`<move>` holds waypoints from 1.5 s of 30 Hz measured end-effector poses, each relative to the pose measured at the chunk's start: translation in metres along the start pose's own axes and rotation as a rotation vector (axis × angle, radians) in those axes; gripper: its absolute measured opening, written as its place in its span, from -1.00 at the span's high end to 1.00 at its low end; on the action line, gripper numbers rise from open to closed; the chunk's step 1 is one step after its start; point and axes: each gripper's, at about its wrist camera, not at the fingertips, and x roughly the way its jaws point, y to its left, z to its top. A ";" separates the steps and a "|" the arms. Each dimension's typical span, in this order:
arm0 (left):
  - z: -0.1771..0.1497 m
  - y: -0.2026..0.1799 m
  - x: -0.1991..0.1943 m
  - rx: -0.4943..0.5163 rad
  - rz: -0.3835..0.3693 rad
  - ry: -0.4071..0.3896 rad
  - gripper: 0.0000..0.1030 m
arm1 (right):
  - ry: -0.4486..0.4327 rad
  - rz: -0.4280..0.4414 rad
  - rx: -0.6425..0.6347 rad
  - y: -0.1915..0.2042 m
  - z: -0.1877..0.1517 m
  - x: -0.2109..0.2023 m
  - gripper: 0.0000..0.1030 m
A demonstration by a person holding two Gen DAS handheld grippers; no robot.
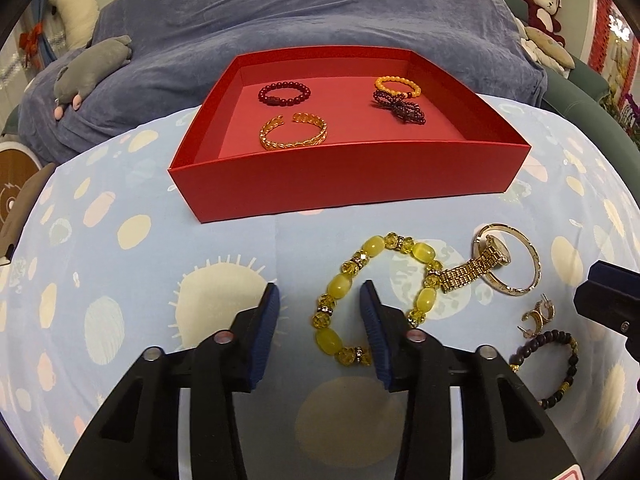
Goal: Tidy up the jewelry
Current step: 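Move both open tools back over the remaining jewelry, then grasp the yellow bead bracelet with the left tool while the right tool grasps the gold bangle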
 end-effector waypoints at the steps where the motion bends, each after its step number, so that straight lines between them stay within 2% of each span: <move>1: 0.000 -0.001 0.000 0.006 0.000 -0.002 0.58 | 0.001 0.001 0.000 0.000 0.000 0.000 0.37; 2: 0.000 -0.002 -0.001 0.014 0.001 -0.003 0.72 | 0.000 0.001 -0.001 0.000 0.000 0.000 0.37; 4: 0.000 -0.001 -0.001 0.018 0.002 -0.001 0.85 | 0.001 0.000 -0.003 0.001 0.001 0.002 0.36; 12: 0.003 0.014 -0.013 -0.045 -0.043 0.010 0.85 | 0.018 -0.027 -0.018 0.009 0.003 0.023 0.01; 19: 0.004 0.022 -0.027 -0.071 -0.072 0.008 0.86 | 0.023 -0.038 -0.040 0.014 0.006 0.042 0.00; 25: -0.003 0.032 -0.026 -0.099 -0.084 0.034 0.85 | 0.007 -0.064 -0.074 0.023 0.010 0.054 -0.13; 30: -0.010 0.040 -0.024 -0.112 -0.087 0.052 0.85 | -0.008 -0.080 -0.095 0.030 0.012 0.058 -0.12; 41: -0.012 0.044 -0.026 -0.125 -0.093 0.054 0.85 | -0.020 -0.055 -0.071 0.025 0.017 0.054 -0.02; 42: -0.012 0.044 -0.026 -0.125 -0.094 0.053 0.85 | -0.023 -0.050 -0.069 0.025 0.017 0.052 0.10; 43: -0.012 0.044 -0.027 -0.126 -0.097 0.050 0.85 | -0.023 -0.035 -0.068 0.025 0.018 0.050 0.59; 44: -0.011 0.044 -0.028 -0.126 -0.100 0.047 0.85 | -0.016 -0.027 -0.067 0.025 0.019 0.049 0.72; 45: -0.010 0.045 -0.029 -0.124 -0.102 0.044 0.85 | -0.014 -0.024 -0.066 0.026 0.019 0.048 0.71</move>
